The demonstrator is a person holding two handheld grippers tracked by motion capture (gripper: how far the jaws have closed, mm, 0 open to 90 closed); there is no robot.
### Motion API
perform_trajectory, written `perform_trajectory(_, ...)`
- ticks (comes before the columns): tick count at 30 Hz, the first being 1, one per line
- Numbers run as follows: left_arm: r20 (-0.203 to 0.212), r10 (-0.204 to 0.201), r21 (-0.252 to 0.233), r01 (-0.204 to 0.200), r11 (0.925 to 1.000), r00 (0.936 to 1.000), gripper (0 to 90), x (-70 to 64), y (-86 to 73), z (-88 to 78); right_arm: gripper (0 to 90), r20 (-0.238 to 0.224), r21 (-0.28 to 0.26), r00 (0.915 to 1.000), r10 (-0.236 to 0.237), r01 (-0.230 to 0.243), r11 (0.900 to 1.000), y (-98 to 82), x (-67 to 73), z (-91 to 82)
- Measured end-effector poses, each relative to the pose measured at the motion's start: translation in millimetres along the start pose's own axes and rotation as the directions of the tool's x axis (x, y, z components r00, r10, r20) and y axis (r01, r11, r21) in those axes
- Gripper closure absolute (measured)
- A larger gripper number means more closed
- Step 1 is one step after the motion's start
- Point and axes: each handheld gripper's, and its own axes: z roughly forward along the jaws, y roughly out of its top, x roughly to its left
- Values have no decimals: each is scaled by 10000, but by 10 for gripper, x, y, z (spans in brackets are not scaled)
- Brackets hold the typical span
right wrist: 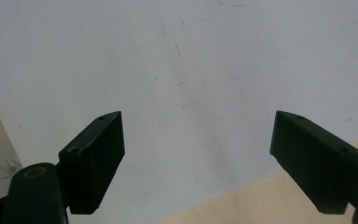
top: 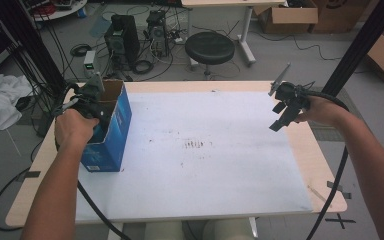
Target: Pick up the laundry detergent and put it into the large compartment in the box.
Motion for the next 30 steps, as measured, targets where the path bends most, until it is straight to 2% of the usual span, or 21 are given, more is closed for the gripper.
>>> perform_trajectory(9,104,-4,-33,4,10000,9999,375,36,-12,15,175,-12,20,10000,-34,34,10000,-7,13,-10)
perform_trajectory(16,334,3,-106,0,9999,9994,304,28,-20,17,174,-7,-30,10000,23,-23,10000,-39,22,-32)
perform_trajectory(21,561,0,-187,11,9998,9984,304,55,-37,-13,174,15,-42,10000,11,-11,10000,-40,34,-46)
perform_trajectory(25,897,-153,-333,184,9993,9959,302,99,-51,-49,174,14,-89,10000,-52,52,9999,-29,48,-53)
perform_trajectory(30,842,-183,-529,229,9983,9963,288,124,-60,-127,174,25,-60,9999,-101,101,9999,-18,60,-57)
